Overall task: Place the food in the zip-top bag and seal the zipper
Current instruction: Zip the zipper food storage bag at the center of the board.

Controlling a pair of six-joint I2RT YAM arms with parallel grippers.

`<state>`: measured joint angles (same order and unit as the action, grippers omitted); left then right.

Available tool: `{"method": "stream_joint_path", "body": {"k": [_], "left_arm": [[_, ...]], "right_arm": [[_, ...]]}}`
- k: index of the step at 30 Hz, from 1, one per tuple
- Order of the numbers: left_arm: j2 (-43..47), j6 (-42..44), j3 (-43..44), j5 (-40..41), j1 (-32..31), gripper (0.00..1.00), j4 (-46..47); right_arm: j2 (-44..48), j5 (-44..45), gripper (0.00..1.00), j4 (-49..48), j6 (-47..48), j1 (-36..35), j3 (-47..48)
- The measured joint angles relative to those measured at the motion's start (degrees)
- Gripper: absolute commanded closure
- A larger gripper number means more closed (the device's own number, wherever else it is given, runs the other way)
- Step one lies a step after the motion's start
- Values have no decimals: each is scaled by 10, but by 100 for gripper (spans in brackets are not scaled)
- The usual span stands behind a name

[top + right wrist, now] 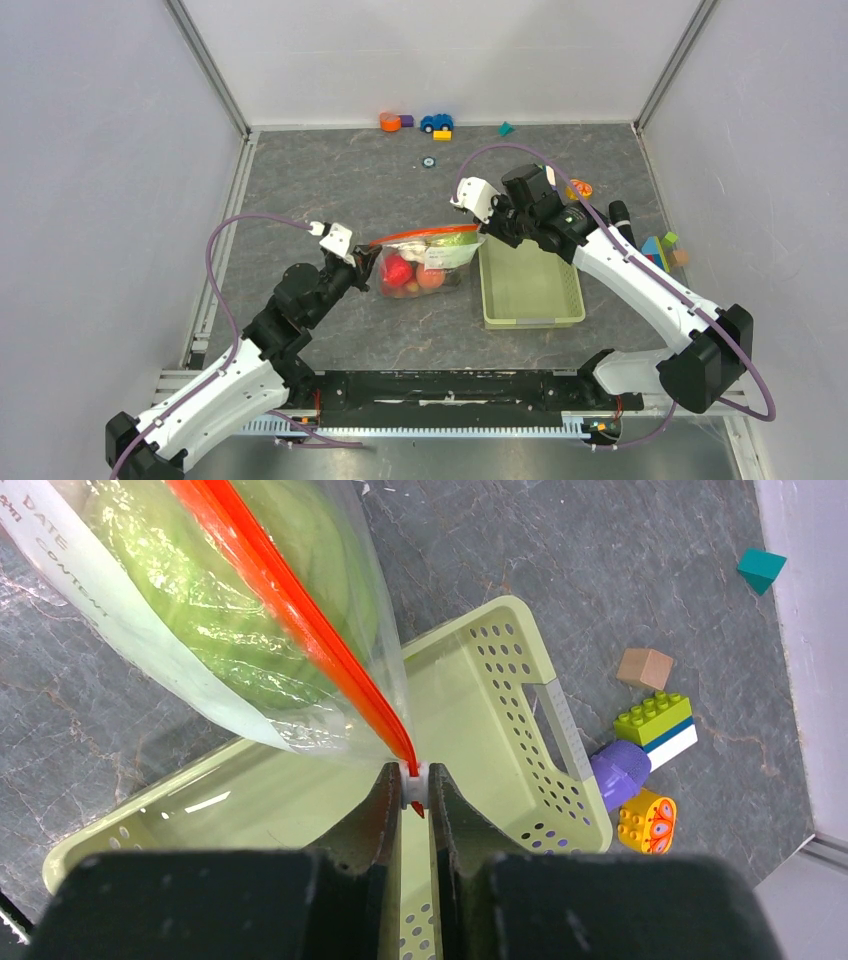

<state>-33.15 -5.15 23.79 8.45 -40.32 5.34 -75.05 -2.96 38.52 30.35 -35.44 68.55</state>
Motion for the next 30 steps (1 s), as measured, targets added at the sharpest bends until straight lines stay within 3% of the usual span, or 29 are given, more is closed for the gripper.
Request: {"method": "stream_joint_path", "body": {"k": [21,22,23,25,26,27,30], "left_arm": [[-13,0,-1,12,0,98,12],[-13,0,-1,13,0,92,12],[-13,0,-1,13,0,80,12],[-13,1,-1,17,1,41,12],[-13,3,-1,20,2,17,12],[-13,3,-1,21,5,1,12],[-12,1,-1,18,7,0,9]], "right_arm": [[2,3,84,2,8,3,0],[3,0,84,2,9,4,0],[3,-4,84,2,11,5,0],[4,-18,89,3,17,8,0],[4,-29,91,5,21,11,0],[4,-42,92,8,25,15,0],[3,-97,94,17,32,24,0]]}}
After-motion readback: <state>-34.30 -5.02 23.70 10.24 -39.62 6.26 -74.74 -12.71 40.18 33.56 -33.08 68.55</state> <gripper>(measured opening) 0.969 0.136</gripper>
